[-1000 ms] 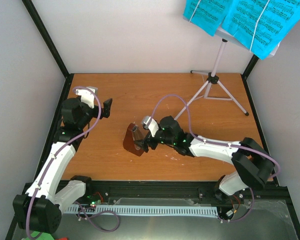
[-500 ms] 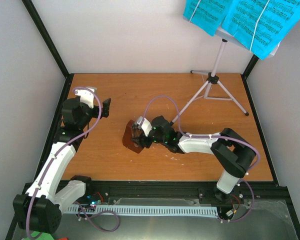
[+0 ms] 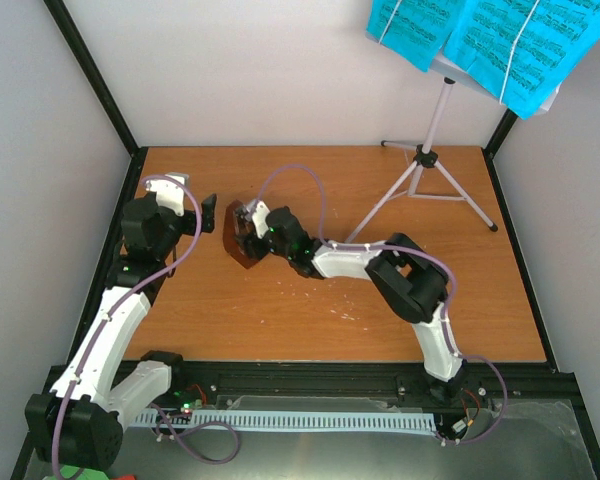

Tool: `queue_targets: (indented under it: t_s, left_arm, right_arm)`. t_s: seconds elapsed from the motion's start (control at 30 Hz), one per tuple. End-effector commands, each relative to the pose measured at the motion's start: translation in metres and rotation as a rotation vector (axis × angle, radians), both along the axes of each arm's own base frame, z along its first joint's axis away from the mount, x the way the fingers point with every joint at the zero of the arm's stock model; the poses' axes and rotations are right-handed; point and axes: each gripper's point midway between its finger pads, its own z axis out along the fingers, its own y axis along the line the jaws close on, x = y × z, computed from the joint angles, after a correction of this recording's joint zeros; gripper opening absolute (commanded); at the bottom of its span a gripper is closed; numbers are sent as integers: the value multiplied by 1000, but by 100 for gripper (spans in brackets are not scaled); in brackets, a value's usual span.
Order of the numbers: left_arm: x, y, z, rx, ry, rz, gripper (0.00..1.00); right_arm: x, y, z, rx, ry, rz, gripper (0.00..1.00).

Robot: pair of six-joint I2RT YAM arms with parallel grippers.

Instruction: Pack up the instrument practice props

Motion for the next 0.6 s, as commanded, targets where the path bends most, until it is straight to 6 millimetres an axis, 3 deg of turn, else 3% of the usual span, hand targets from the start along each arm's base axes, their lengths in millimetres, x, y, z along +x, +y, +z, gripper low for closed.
queue_targets:
  t_s: [0.0, 0.07, 0.2, 0.3, 0.47, 0.53, 0.57]
  left_arm:
    - [-1, 2, 14, 4, -52, 4, 100]
    - [-2, 3, 14, 5, -53, 7, 99]
    - [-3, 4, 16, 3, -58, 13, 99]
    - [-4, 6, 18, 5, -66, 21, 99]
    - [-9, 14, 25, 14, -99, 65, 99]
    - [-12, 14, 27, 10, -109, 65, 100]
    - [-12, 14, 27, 8, -110, 63, 100]
  right_arm:
    - [12, 24, -30, -44, 70, -1, 69]
    - [16, 34, -24, -35, 63, 17, 74]
    - [12, 39, 3, -10, 21, 63, 98]
    - [4, 30, 30, -14, -7, 76, 100]
    - [-28, -19, 76, -13, -50, 61, 100]
    - [-46, -49, 84, -10, -41, 36, 100]
    - [-54, -67, 98, 10, -45, 17, 100]
